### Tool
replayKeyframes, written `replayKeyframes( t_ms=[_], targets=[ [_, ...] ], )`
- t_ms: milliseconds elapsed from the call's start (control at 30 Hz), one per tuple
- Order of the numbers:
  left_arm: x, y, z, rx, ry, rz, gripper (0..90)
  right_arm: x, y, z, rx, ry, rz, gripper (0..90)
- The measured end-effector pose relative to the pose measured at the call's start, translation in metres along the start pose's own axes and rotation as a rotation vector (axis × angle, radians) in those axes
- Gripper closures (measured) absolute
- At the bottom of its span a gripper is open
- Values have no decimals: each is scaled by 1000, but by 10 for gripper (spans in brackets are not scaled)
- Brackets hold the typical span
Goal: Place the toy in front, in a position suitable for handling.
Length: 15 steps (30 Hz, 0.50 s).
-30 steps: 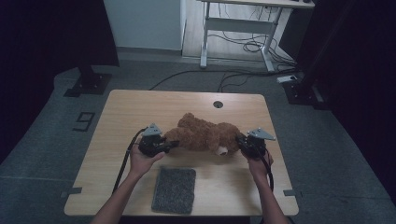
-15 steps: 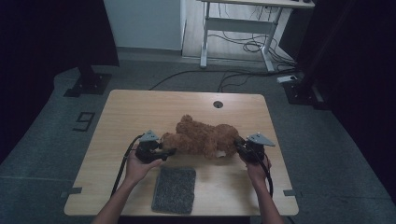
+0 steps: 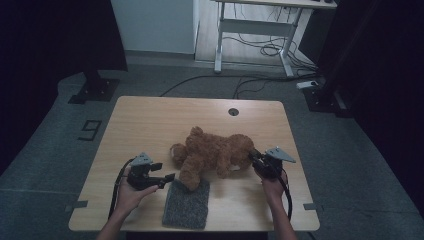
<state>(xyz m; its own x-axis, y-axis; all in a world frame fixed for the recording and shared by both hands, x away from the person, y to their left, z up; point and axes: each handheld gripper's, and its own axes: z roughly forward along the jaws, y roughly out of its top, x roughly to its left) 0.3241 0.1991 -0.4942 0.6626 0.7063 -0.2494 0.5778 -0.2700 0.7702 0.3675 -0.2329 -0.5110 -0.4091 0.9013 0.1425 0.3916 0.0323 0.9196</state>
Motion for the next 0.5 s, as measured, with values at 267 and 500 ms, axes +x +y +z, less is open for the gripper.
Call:
replayKeyframes(
  t_ms=[267, 500],
  targets=[
    [-13, -13, 11, 49, -6, 2, 208, 1, -2, -2, 2, 4, 5, 743],
    [-20, -28, 27, 114, -9, 14, 195, 1, -4, -5, 3, 6, 2, 740]
  ],
)
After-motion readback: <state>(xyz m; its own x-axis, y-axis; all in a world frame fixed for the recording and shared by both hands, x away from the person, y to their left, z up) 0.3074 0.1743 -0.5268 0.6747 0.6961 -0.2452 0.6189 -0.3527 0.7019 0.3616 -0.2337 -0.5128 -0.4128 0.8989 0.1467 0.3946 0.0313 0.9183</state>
